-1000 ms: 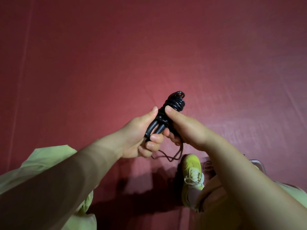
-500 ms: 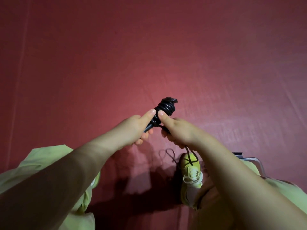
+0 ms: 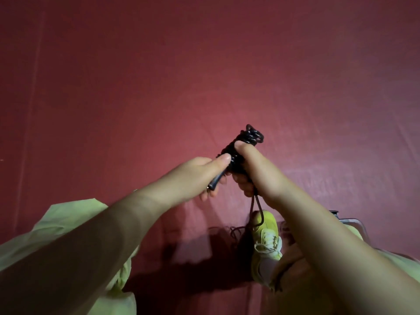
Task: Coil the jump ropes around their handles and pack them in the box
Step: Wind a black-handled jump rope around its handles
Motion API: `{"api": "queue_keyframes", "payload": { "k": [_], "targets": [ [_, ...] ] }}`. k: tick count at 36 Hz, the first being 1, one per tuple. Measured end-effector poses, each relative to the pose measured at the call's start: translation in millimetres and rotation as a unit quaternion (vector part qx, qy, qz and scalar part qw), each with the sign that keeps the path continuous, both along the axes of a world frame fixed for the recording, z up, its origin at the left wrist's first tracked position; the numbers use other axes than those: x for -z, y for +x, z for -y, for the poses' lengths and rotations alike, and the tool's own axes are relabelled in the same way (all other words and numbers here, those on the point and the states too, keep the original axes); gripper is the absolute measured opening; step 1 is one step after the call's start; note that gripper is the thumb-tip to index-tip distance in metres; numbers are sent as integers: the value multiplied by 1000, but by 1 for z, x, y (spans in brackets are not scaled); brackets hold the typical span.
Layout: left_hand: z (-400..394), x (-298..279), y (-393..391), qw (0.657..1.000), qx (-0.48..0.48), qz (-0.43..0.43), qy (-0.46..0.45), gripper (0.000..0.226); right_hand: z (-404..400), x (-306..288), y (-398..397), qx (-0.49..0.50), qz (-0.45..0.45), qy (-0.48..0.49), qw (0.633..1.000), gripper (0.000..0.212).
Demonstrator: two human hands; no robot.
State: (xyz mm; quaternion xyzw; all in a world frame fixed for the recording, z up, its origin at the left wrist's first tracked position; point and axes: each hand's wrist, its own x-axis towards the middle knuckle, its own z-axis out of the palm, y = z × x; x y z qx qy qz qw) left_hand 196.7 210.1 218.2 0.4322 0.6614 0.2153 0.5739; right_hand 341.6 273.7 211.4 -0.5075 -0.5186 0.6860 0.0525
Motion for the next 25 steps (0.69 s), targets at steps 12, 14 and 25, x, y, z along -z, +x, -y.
{"api": "queue_keyframes", "payload": {
  "k": [12, 14, 25],
  "targets": [
    [3, -13, -2, 861, -81, 449, -225, 49, -4, -3, 0, -18, -143, 0, 990, 51],
    [-1, -16, -6, 864, -88, 438, -233, 47, -5, -1, 2, -53, -91, 46, 993, 62],
    [-4, -4, -8, 982, -55, 117, -140, 41, -5, -1, 5, -85, 51, 82, 992, 53]
  ]
}}
